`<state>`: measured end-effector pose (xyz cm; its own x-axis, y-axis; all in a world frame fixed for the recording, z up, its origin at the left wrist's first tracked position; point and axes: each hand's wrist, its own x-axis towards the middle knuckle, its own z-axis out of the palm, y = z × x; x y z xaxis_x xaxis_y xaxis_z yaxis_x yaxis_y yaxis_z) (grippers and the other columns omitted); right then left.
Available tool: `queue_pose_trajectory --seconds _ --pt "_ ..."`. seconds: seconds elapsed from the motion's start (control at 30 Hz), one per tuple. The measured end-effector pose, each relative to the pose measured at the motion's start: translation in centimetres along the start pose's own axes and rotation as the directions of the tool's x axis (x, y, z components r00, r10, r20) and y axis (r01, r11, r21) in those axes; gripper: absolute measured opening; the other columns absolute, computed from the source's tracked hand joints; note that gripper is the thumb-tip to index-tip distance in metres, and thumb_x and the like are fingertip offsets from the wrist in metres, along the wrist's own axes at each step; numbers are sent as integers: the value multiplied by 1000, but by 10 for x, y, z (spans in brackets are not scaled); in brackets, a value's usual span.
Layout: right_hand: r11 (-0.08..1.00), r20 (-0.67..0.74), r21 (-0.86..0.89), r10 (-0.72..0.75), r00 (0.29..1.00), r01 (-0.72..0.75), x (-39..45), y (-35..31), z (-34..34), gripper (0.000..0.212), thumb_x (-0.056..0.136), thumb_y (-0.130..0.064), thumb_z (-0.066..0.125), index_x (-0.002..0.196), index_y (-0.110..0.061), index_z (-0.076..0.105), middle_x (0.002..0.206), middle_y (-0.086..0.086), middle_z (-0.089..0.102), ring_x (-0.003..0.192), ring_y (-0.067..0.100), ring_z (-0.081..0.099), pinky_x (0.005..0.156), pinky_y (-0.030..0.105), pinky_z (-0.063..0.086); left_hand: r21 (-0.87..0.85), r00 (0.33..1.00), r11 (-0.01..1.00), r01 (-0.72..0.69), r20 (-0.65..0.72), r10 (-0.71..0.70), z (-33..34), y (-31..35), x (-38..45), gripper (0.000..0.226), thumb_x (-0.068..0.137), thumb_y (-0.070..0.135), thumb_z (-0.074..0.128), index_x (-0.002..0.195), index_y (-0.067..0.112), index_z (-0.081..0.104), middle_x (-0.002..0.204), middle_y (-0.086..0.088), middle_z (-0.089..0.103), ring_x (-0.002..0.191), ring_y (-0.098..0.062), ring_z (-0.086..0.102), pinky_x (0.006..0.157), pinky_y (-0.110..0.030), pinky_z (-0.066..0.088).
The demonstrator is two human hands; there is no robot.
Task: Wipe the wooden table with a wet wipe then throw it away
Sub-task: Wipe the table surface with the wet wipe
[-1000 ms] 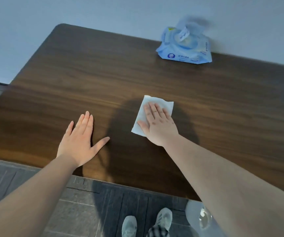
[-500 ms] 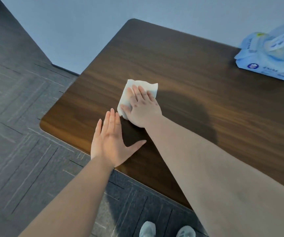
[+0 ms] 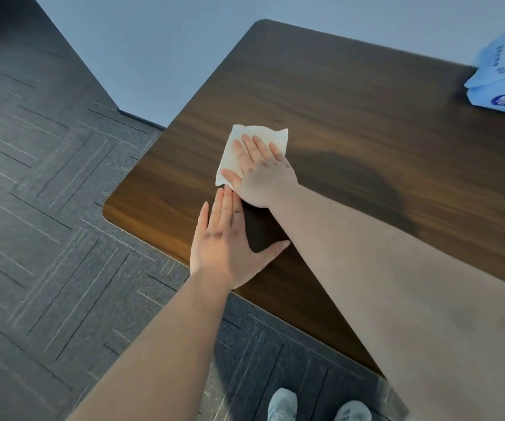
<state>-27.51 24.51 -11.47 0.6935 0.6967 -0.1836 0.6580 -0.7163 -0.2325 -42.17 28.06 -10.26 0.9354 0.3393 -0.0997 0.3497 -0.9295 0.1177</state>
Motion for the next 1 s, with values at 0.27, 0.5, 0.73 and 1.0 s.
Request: queue_pose_trajectory --seconds 0.27,0.5,0.73,1.0 --pt "987 21 18 158 987 -158 -73 34 -1 68 96 -56 11 151 -20 -4 161 0 -7 147 18 -9 118 40 -5 100 992 995 11 126 -24 -2 -1 2 122 61 94 10 149 11 -6 160 -6 -8 146 -20 -9 119 -40 0" --pt "925 27 30 379 925 -380 -183 106 0 69 95 -58 11 151 -20 -5 160 -2 -10 146 16 -12 119 40 -5 194 982 968 -159 136 134 -10 19 -12 94 81 70 -5 149 6 0 160 -10 -3 146 -22 -5 119 -35 2" --pt "789 11 51 613 790 -612 -309 194 -4 70 94 -60 7 151 -22 -9 160 -2 -11 146 16 -12 118 37 -7 93 912 918 -385 190 363 -1 155 -33 86 85 66 5 149 9 -5 160 -6 -7 146 -19 -8 118 -33 -1" --pt "555 -45 136 831 554 -821 -436 291 3 72 94 -61 11 151 -22 -7 161 0 -4 147 17 -7 119 38 -5 73 692 702 -709 261 673 36 334 -72 80 88 66 5 148 15 -11 159 -1 -13 144 -15 -14 117 -36 -4"
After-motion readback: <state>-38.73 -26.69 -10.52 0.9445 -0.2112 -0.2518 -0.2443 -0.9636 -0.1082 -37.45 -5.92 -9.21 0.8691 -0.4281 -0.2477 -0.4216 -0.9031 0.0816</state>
